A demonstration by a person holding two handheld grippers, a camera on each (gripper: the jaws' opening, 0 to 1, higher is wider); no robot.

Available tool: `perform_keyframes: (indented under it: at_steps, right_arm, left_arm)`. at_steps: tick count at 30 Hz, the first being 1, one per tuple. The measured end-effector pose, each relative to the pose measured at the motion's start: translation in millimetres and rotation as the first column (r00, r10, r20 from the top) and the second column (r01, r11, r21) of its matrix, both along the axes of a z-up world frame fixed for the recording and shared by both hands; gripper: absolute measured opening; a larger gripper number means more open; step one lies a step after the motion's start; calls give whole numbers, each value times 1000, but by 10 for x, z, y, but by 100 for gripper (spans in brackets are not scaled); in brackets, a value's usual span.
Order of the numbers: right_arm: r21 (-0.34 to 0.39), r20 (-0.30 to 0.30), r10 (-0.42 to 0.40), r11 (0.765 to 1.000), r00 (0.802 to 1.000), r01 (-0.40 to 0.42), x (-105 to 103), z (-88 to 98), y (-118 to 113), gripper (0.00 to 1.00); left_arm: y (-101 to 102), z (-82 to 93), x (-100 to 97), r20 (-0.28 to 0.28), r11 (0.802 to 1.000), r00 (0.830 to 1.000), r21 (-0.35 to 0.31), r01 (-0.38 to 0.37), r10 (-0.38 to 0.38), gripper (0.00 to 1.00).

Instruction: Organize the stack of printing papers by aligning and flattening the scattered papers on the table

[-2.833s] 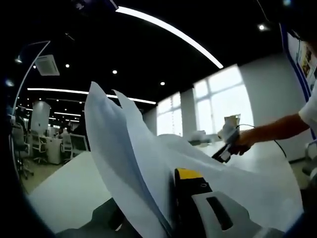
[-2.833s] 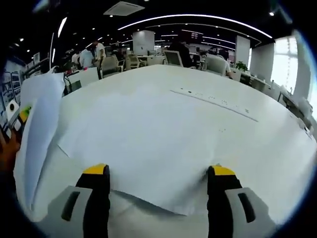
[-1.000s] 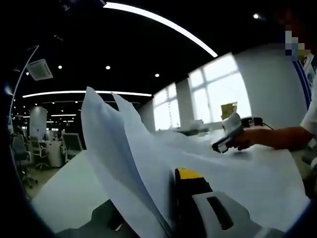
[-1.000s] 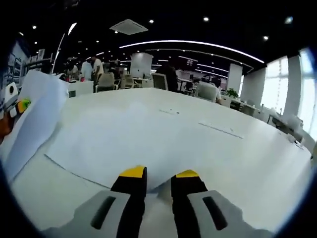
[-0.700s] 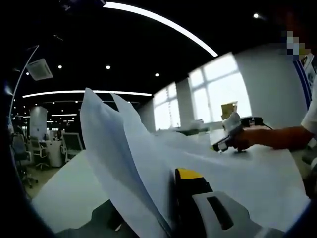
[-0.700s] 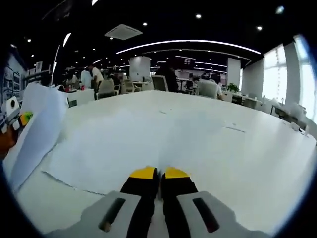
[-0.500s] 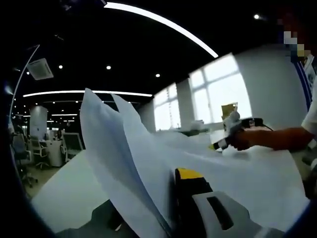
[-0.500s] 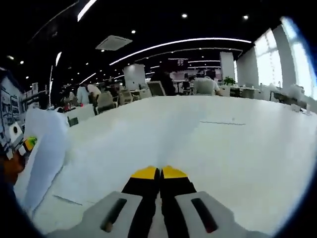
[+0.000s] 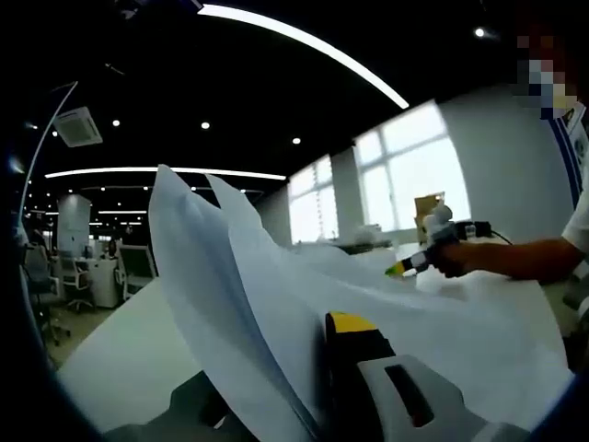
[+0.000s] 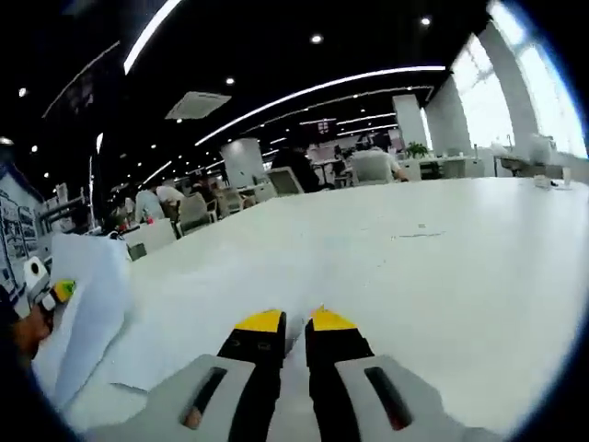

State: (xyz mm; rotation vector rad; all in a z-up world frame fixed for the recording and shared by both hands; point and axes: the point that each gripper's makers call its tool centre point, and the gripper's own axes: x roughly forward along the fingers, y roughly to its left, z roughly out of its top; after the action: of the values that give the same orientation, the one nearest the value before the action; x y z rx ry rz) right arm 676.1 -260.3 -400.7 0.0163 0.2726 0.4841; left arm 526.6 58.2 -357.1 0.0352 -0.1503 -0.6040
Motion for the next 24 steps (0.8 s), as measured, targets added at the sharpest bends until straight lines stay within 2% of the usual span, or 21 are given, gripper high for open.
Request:
perform_keyframes:
  at_steps: [4,8,11,16,24]
  right_arm:
    - [-7,-7,31,1000,1000,-31,-25,-15,61,0]
    - [48,1,34,998,999,-34,-41,62,75,0]
    - [112,-27,23,994,999,-20,-40,68,71,0]
    - [170,-59,25,985,998,-15,-55,82,87,0]
    - [205,-80,25,979,996,-8,-56,88,83,0]
  left_arm:
    - [1,0,-1,1,1000,1000,2,-1,1,13]
    - [5,-1,1,0,1000,1000,2,-1,1,13]
    - [4,-2,-1,-1,1000,1000,3,0,0,13]
    - [2,-7,-2,-2,1000,1000,5,0,0,12]
    - [-1,-25,0,-36,1000,999,-23,13,-13,10]
